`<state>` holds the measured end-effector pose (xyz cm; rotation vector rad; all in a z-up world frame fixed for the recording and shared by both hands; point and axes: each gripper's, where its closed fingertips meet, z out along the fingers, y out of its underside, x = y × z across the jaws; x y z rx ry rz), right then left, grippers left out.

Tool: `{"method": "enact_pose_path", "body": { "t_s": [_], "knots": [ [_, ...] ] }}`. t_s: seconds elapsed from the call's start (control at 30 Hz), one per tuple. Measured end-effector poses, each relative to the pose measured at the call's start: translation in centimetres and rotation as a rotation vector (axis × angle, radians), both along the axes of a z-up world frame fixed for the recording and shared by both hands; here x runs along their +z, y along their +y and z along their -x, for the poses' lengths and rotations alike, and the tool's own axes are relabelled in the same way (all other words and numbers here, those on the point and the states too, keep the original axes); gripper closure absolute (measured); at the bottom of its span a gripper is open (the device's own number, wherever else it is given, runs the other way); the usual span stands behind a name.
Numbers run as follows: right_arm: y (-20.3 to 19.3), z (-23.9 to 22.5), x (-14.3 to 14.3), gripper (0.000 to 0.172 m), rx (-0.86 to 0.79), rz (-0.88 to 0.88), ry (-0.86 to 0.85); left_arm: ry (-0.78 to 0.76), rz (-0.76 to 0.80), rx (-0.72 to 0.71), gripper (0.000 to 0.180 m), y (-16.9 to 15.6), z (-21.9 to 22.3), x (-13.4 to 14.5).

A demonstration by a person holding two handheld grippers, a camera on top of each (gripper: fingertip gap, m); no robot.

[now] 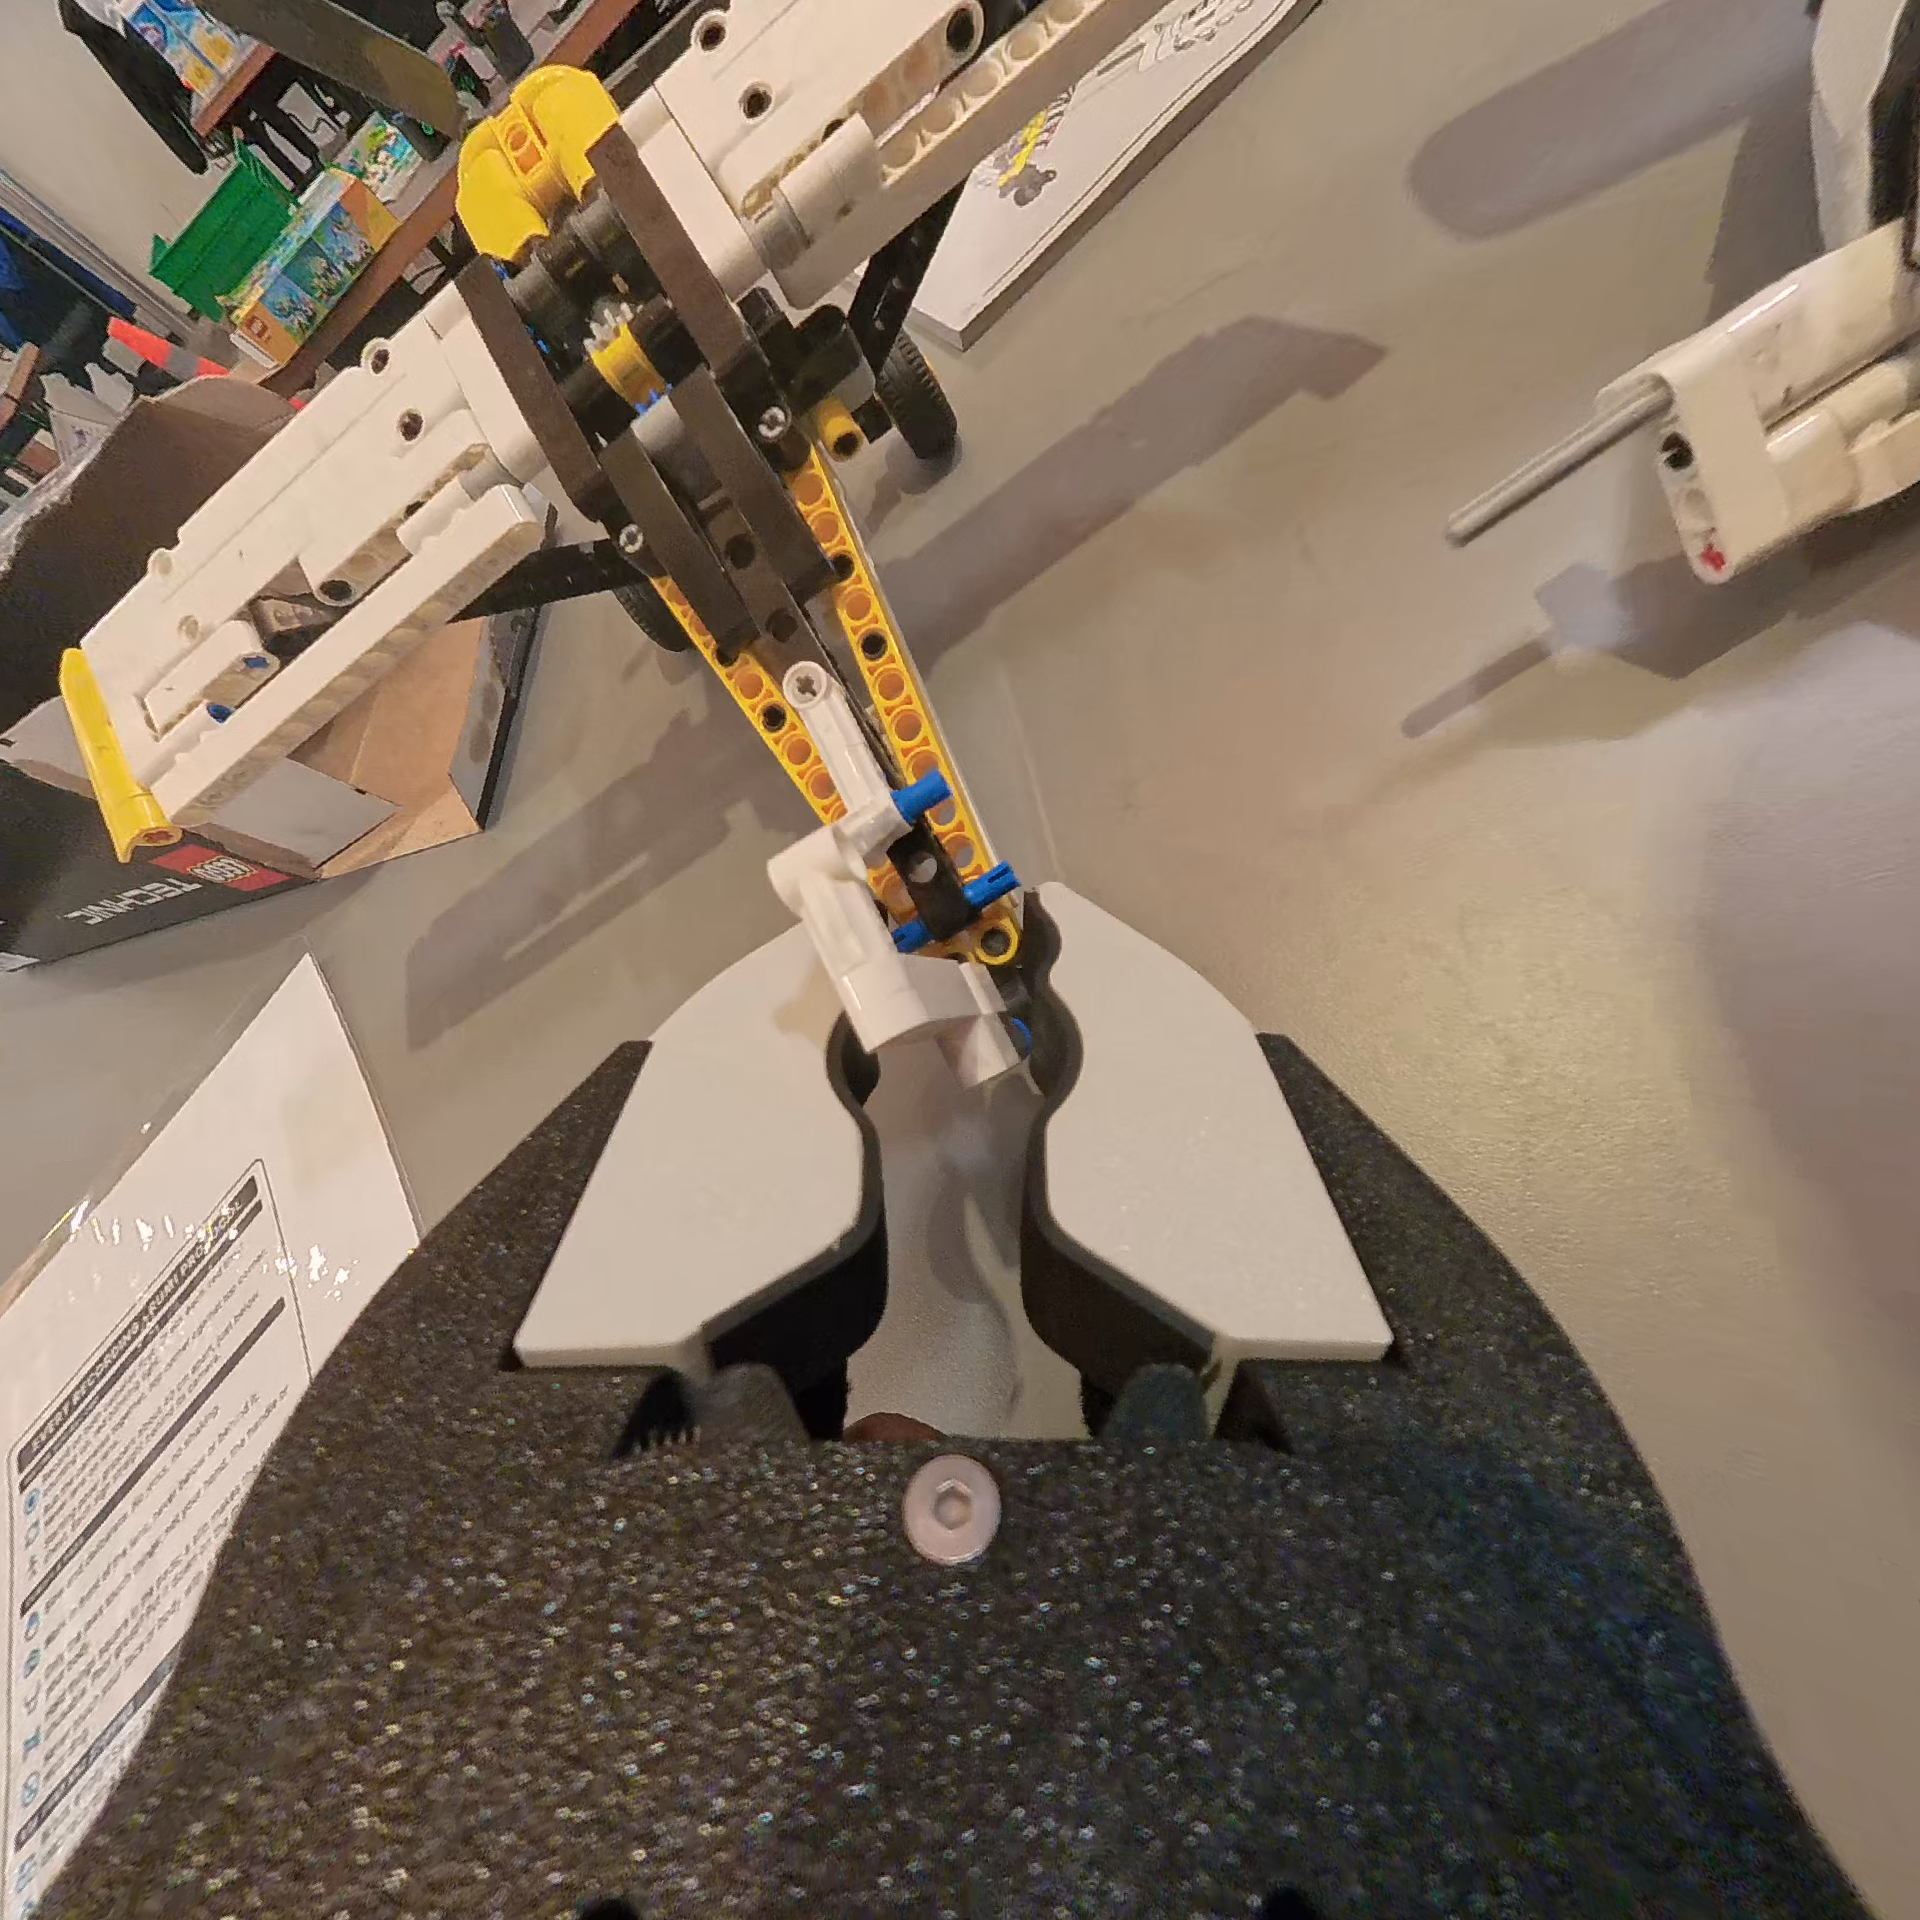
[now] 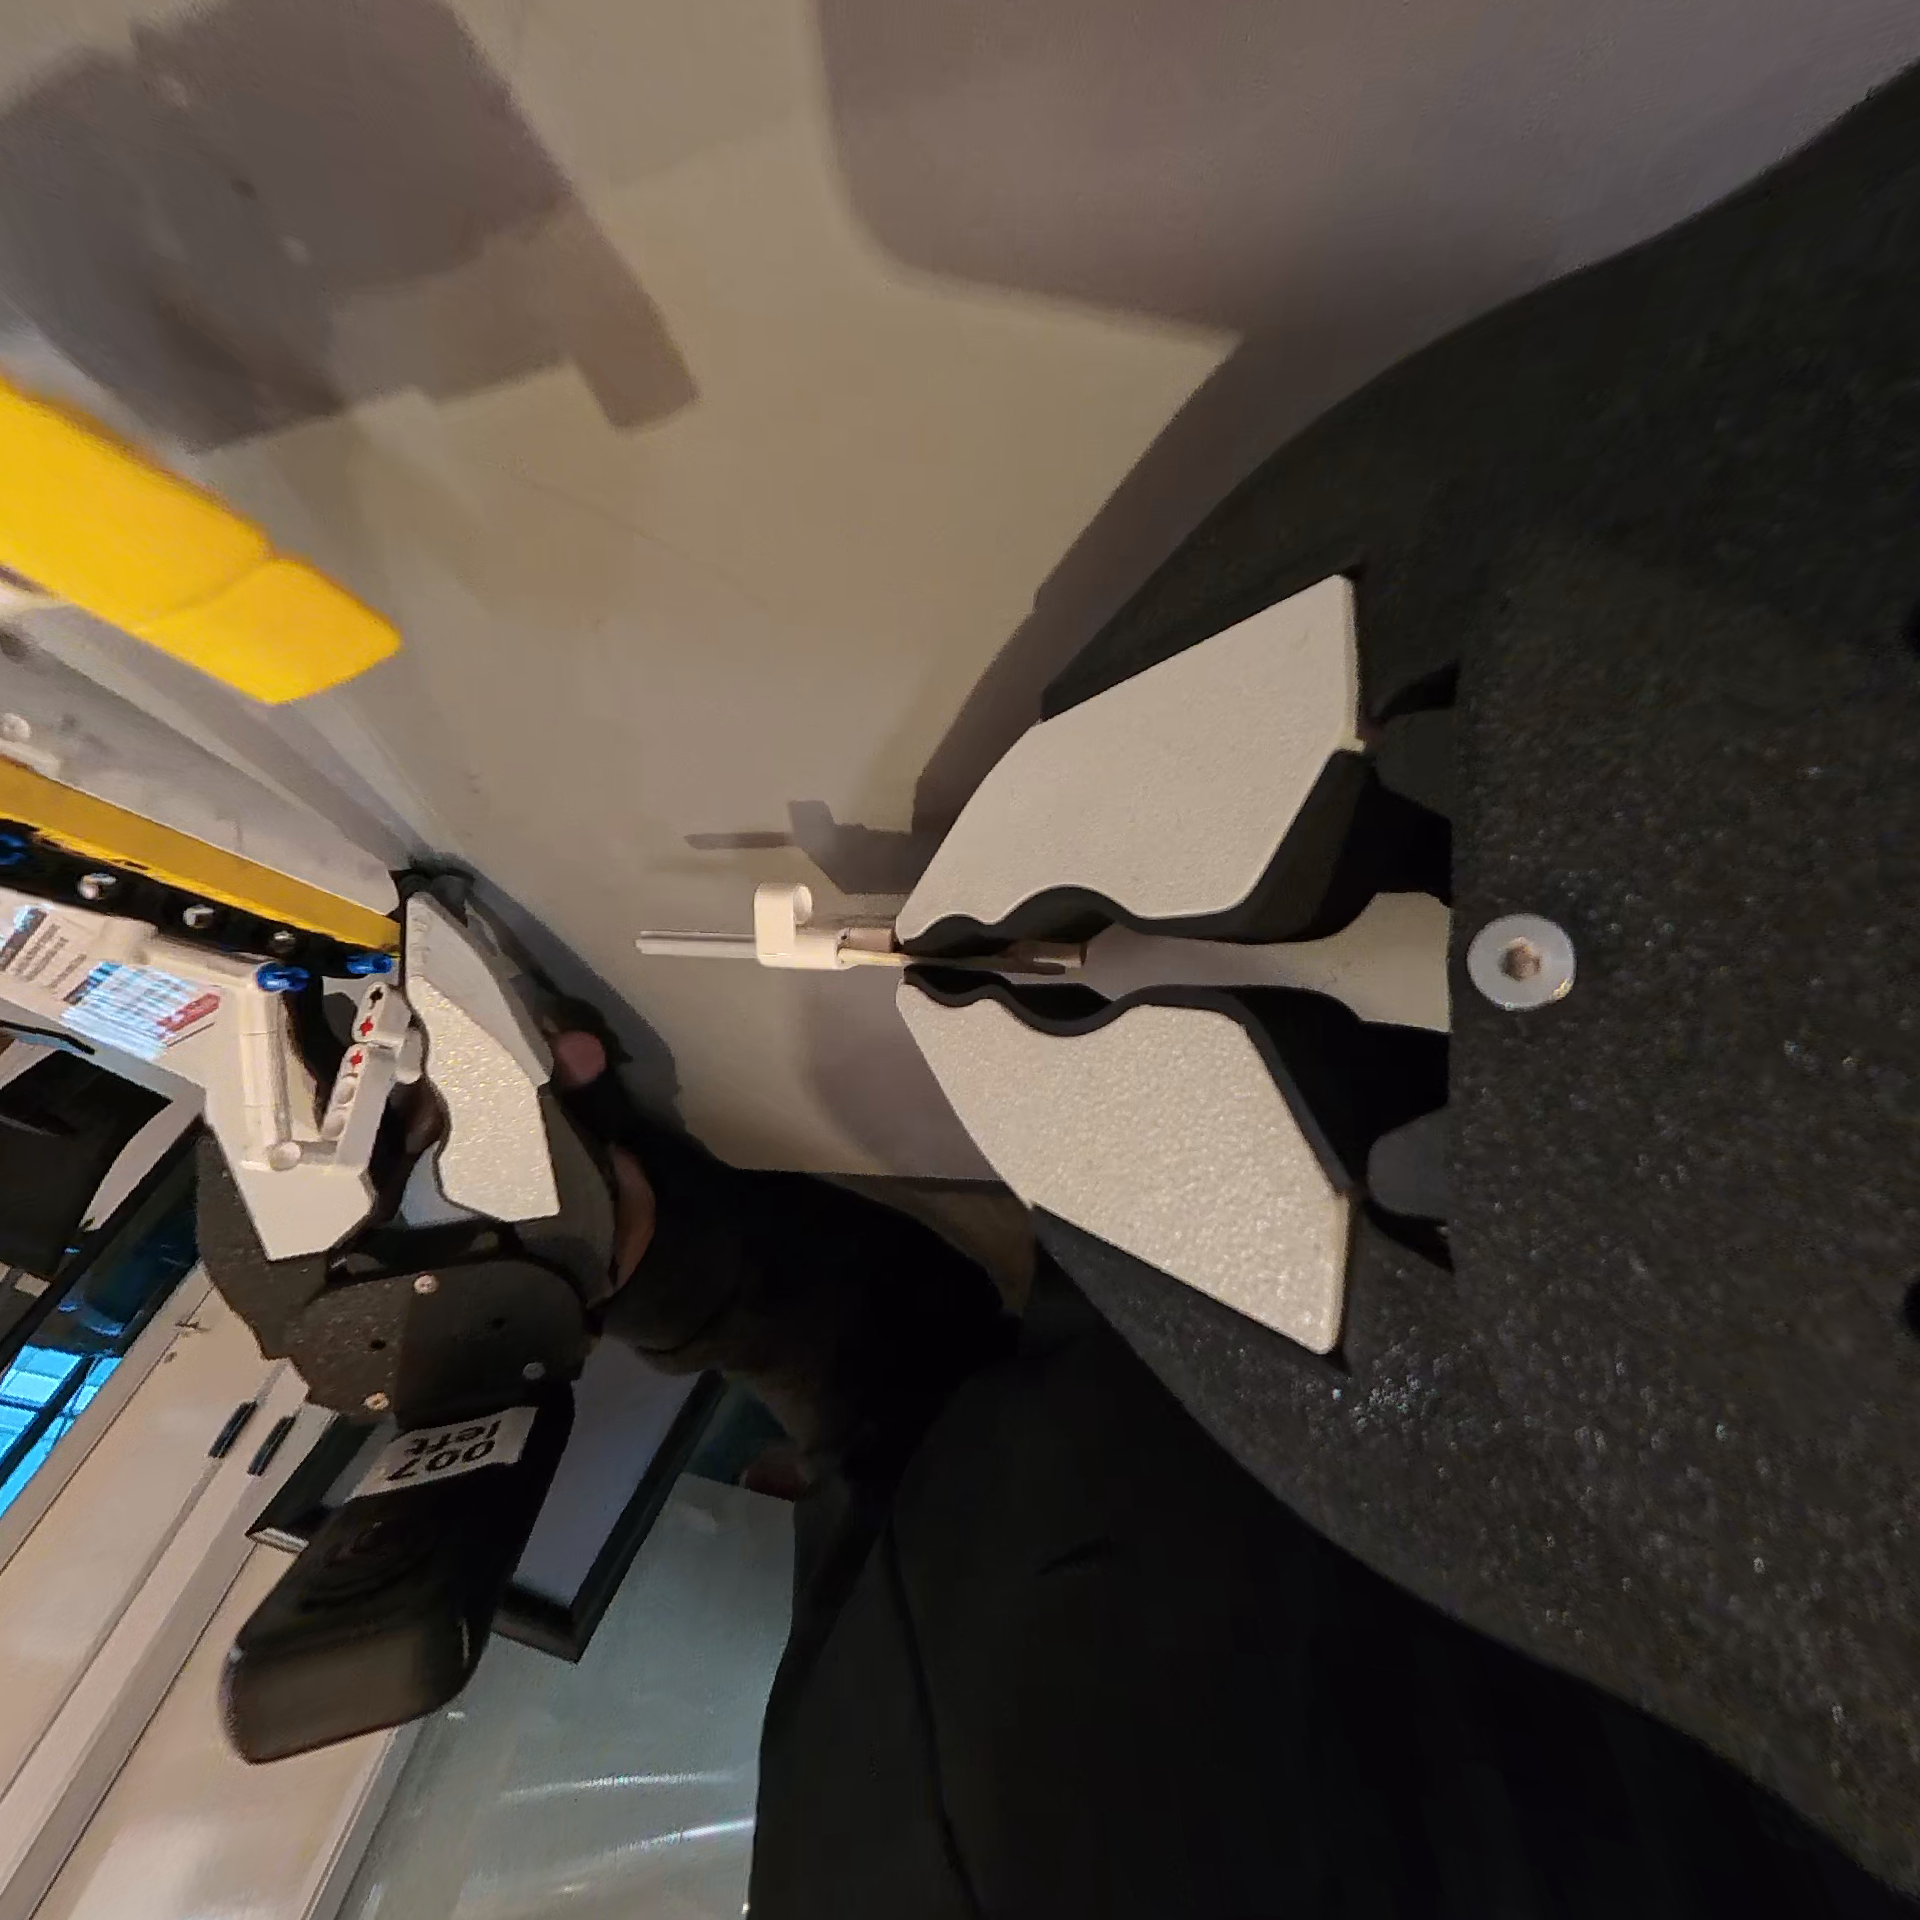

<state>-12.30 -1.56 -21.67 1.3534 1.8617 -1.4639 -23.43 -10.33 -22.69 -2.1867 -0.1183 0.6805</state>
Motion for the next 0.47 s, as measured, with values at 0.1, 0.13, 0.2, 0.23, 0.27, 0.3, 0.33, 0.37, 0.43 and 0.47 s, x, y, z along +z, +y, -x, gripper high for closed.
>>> {"method": "enact_pose_path", "body": {
  "t_s": [0.1,0.13,0.2,0.23,0.27,0.3,0.33,0.37,0.43,0.47],
  "knots": [
    [-0.8,0.6,0.4,0.170,0.001,0.037,-0.008,0.007,0.000,-0.001,0.155,0.0,0.0,0.0],
    [-1.2,0.8,0.6,0.170,0.002,0.056,-0.013,0.009,0.000,-0.001,0.155,0.0,0.0,0.0],
    [-1.9,1.3,0.8,0.170,0.007,0.077,-0.026,0.012,0.001,-0.001,0.155,0.0,0.0,0.0],
    [-2.2,1.7,0.8,0.170,0.004,0.085,-0.029,0.011,0.001,-0.001,0.155,0.0,0.0,0.0],
    [-2.5,2.1,0.9,0.170,-0.003,0.091,-0.031,0.010,0.001,-0.002,0.155,0.0,0.0,0.0],
    [-2.8,2.5,0.9,0.170,-0.008,0.096,-0.035,0.010,0.001,-0.003,0.155,0.0,0.0,0.0],
    [-3.1,2.8,0.9,0.170,-0.011,0.100,-0.041,0.009,0.001,-0.003,0.155,0.0,0.0,0.0],
    [-3.4,3.2,0.9,0.170,-0.013,0.104,-0.047,0.009,0.000,-0.004,0.155,0.0,0.0,0.0],
    [-4.0,3.8,0.9,0.170,-0.024,0.111,-0.051,0.009,0.000,-0.005,0.155,0.0,0.0,0.0],
    [-4.2,4.1,0.9,0.170,-0.031,0.108,-0.051,0.010,0.000,-0.005,0.155,0.0,0.0,0.0]
  ]
}}
